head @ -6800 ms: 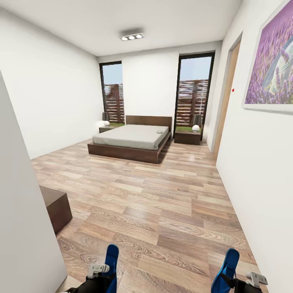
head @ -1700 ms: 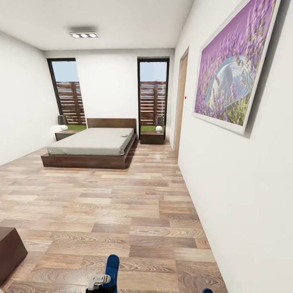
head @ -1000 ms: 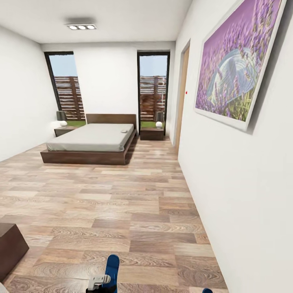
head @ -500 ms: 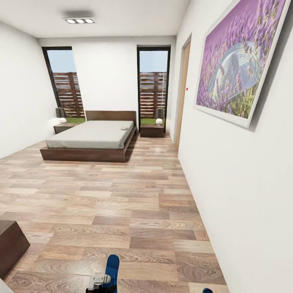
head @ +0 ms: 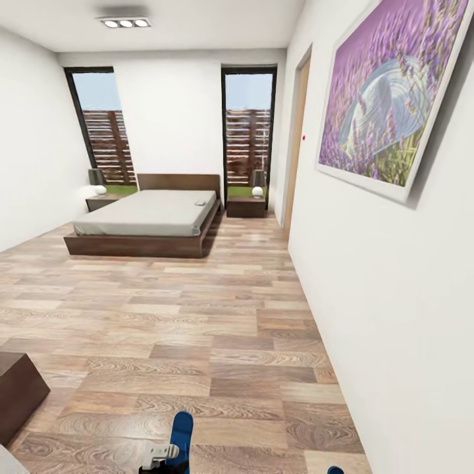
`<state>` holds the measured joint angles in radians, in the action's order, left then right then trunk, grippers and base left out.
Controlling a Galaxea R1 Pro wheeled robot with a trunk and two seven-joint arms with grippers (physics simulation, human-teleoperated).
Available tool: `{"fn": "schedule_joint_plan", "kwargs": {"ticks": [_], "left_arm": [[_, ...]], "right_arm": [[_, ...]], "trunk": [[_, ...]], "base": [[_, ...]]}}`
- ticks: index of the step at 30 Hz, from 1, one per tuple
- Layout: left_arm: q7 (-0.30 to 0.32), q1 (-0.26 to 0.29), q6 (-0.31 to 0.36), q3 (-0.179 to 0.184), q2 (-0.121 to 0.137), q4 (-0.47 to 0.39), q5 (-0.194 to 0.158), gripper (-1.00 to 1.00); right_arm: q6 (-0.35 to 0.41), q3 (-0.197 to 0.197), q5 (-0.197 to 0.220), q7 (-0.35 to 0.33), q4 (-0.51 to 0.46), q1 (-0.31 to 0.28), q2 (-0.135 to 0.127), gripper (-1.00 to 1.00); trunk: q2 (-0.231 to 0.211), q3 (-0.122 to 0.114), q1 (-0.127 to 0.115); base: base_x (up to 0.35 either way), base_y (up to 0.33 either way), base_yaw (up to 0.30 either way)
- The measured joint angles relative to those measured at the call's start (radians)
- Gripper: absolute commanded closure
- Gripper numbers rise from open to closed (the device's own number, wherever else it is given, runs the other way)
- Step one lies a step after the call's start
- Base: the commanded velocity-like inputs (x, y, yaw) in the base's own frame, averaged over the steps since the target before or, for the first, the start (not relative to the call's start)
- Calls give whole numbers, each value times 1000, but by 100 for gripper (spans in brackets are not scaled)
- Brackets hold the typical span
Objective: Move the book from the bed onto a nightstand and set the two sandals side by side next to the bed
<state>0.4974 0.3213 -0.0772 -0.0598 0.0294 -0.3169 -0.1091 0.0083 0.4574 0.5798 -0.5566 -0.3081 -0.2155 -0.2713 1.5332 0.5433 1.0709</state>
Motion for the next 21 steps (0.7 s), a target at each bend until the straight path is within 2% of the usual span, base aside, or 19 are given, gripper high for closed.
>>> {"fn": "schedule_joint_plan", "kwargs": {"ticks": [8,21], "left_arm": [[0,0,0,0,0,0,0,100],[0,0,0,0,0,0,0,100]], "right_arm": [[0,0,0,0,0,0,0,100],[-1,0,0,0,0,0,0,100]], "trunk": [[0,13,0],[0,32,0]], "base": [[0,0,-65],[0,0,-122]]}}
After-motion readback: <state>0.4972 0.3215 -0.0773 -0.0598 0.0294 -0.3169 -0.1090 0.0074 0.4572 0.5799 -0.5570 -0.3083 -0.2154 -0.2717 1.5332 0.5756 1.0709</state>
